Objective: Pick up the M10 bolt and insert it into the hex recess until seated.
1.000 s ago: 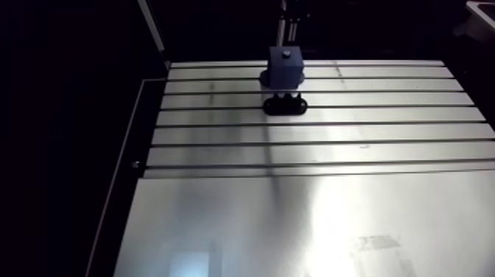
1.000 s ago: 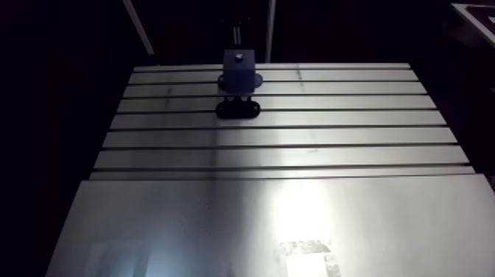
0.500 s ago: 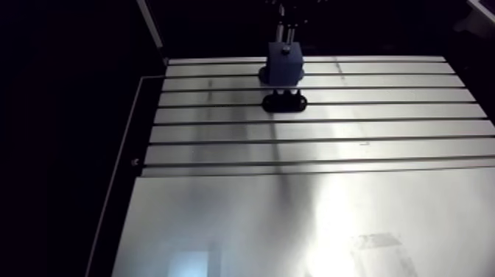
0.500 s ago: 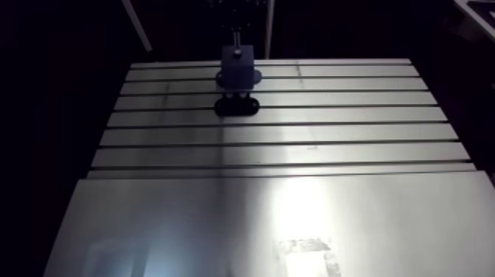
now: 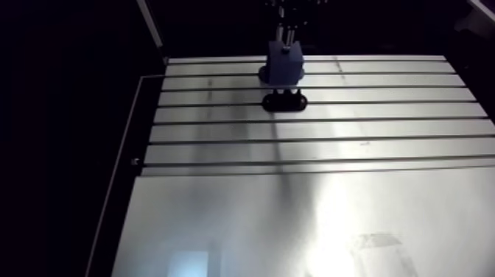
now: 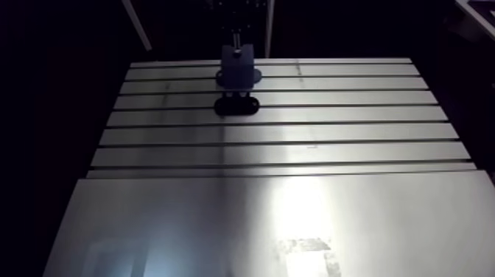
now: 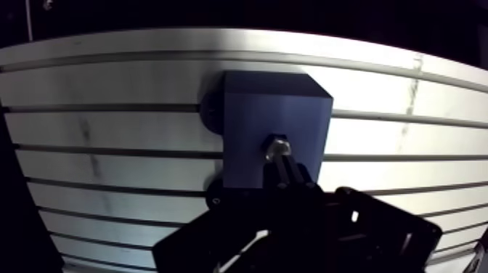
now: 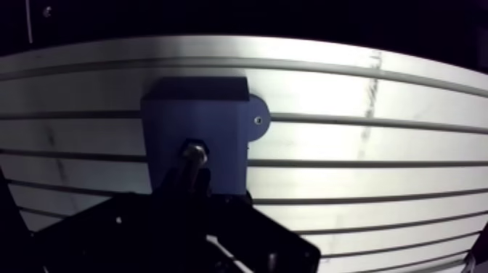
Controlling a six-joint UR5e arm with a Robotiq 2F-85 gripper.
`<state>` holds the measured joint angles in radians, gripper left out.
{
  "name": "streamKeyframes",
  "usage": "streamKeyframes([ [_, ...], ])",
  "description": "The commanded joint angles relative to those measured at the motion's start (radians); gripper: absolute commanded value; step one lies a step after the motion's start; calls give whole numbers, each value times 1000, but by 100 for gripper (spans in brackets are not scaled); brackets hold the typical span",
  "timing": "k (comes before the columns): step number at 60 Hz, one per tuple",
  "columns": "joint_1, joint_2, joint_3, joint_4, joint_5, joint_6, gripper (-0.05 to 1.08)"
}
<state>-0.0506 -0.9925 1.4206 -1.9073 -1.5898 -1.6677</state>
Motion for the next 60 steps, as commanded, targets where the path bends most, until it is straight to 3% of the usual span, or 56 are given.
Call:
streamKeyframes([
  [1, 0, 1, 2, -3, 0, -10, 108],
  [60, -2, 18, 10, -11, 0, -22, 108],
])
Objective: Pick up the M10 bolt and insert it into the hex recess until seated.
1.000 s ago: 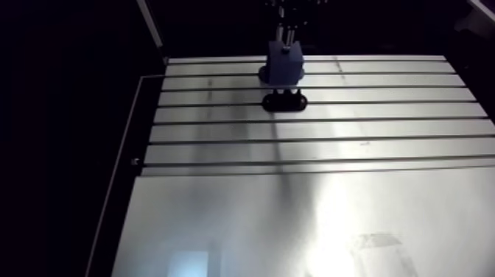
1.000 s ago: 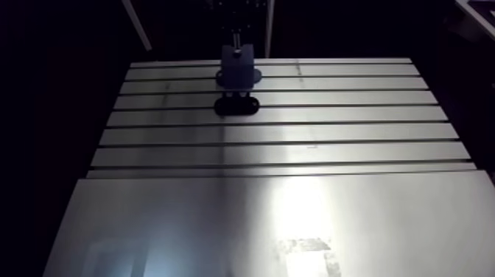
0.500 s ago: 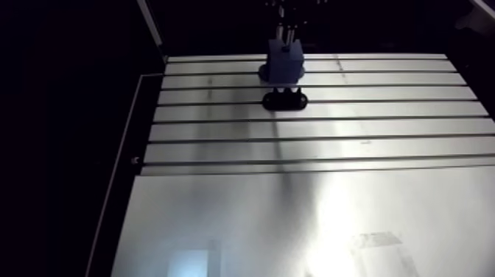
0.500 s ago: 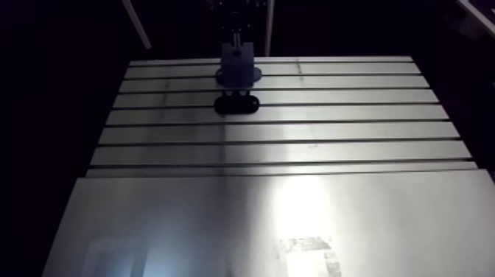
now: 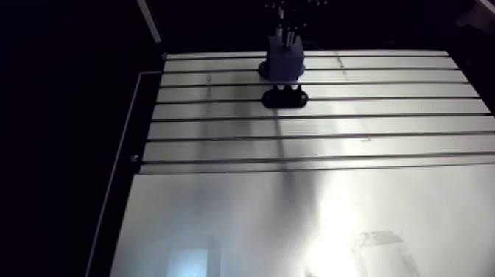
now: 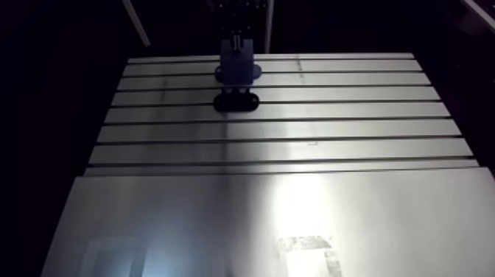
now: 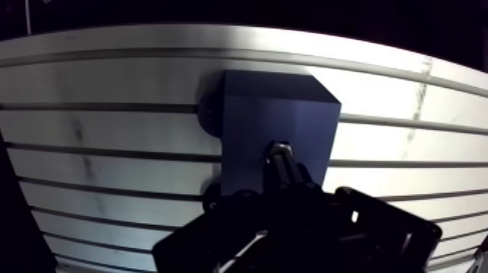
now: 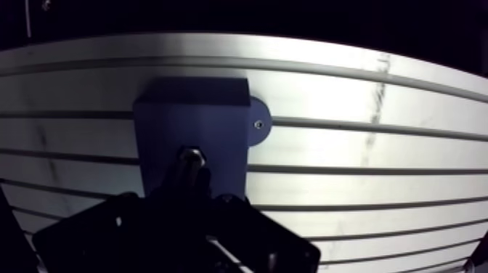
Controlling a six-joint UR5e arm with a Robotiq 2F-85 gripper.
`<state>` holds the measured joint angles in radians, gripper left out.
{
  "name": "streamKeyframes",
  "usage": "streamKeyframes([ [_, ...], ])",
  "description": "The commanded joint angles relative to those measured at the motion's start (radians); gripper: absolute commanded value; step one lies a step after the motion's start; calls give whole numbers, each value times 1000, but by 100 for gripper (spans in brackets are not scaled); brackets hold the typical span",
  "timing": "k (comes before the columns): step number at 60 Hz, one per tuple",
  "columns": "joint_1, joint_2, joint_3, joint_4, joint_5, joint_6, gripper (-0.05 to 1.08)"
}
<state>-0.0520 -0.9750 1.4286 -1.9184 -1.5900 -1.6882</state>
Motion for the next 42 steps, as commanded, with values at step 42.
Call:
streamKeyframes([
  [42, 0, 0, 2, -1, 0, -2, 108],
])
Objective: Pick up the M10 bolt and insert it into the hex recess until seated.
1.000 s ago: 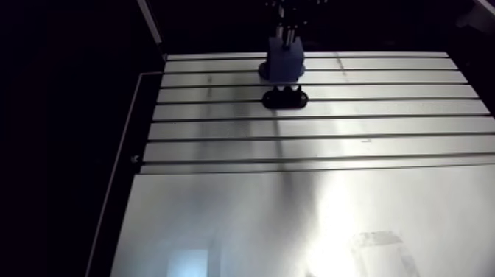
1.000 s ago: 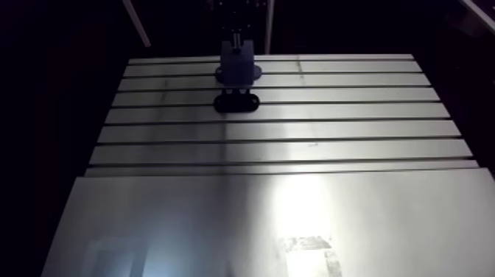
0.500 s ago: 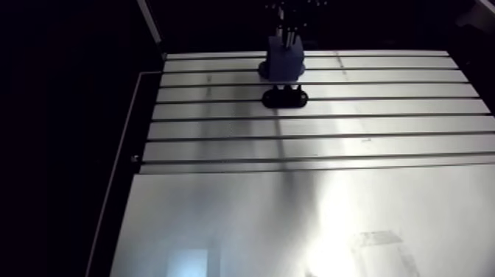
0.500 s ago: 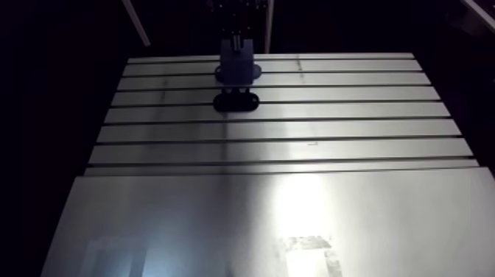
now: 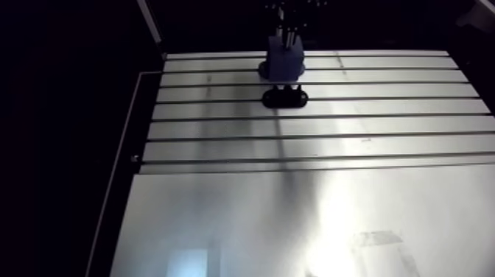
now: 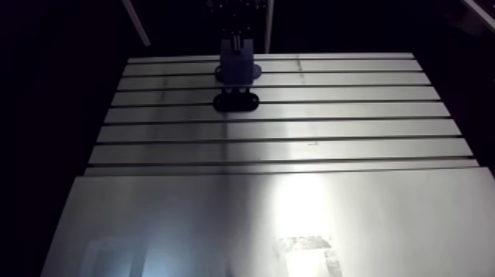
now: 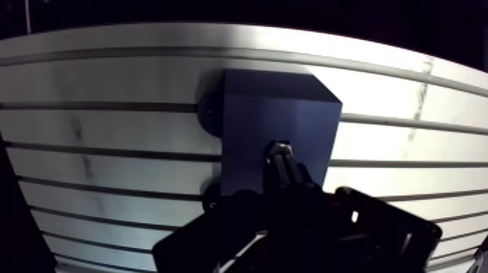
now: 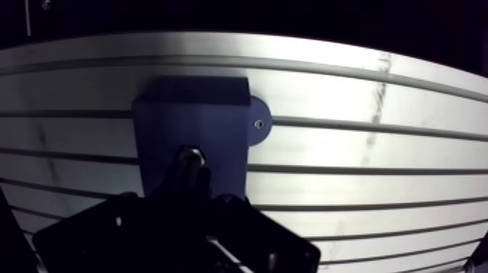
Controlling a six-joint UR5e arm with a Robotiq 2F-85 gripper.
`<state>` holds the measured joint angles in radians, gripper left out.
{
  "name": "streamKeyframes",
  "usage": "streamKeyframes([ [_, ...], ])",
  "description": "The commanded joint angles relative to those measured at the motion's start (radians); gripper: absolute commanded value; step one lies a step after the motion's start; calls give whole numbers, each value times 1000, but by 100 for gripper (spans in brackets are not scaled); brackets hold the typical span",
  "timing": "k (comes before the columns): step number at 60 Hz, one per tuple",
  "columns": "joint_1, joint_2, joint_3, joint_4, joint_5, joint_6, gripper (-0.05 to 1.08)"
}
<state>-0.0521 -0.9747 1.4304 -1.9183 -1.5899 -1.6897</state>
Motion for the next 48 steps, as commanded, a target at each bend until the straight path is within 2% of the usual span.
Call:
streamKeyframes([
  [1, 0, 0, 0, 0, 0, 0, 108],
  [48, 1, 0, 4, -2, 0, -2, 108],
])
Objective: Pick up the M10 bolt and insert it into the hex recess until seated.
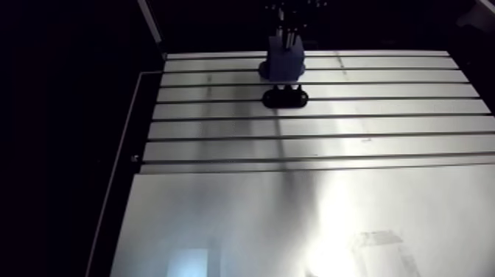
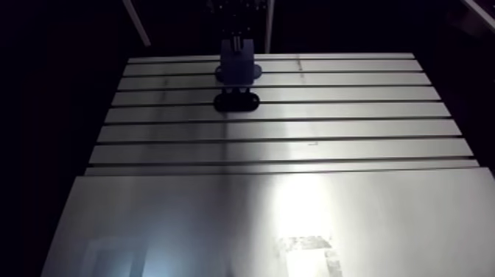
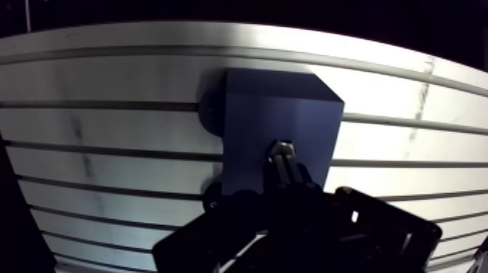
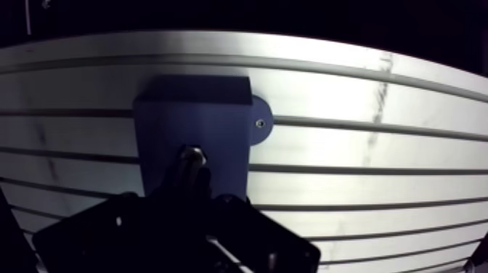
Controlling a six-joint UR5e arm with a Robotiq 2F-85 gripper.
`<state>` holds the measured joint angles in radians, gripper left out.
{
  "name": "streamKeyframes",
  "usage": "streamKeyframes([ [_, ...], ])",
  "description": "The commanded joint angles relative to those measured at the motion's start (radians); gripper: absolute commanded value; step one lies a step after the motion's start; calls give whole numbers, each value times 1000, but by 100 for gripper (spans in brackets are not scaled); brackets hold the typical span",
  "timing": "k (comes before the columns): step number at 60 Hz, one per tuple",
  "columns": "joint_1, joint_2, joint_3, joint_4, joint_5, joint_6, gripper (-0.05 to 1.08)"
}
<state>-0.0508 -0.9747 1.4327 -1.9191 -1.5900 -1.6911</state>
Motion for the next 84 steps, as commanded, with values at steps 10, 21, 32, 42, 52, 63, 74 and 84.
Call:
streamKeyframes([
  [10, 0, 0, 2, -1, 0, 0, 108],
  [21, 0, 0, 2, -1, 0, 0, 108],
  [32, 0, 0, 2, -1, 0, -1, 108],
  [42, -1, 0, 2, -1, 0, 0, 108],
  [52, -1, 0, 2, -1, 0, -2, 108],
  [63, -1, 2, 2, -1, 0, 0, 108],
  [74, 0, 2, 2, -1, 0, -2, 108],
  [84, -1, 2, -1, -1, 0, -2, 108],
])
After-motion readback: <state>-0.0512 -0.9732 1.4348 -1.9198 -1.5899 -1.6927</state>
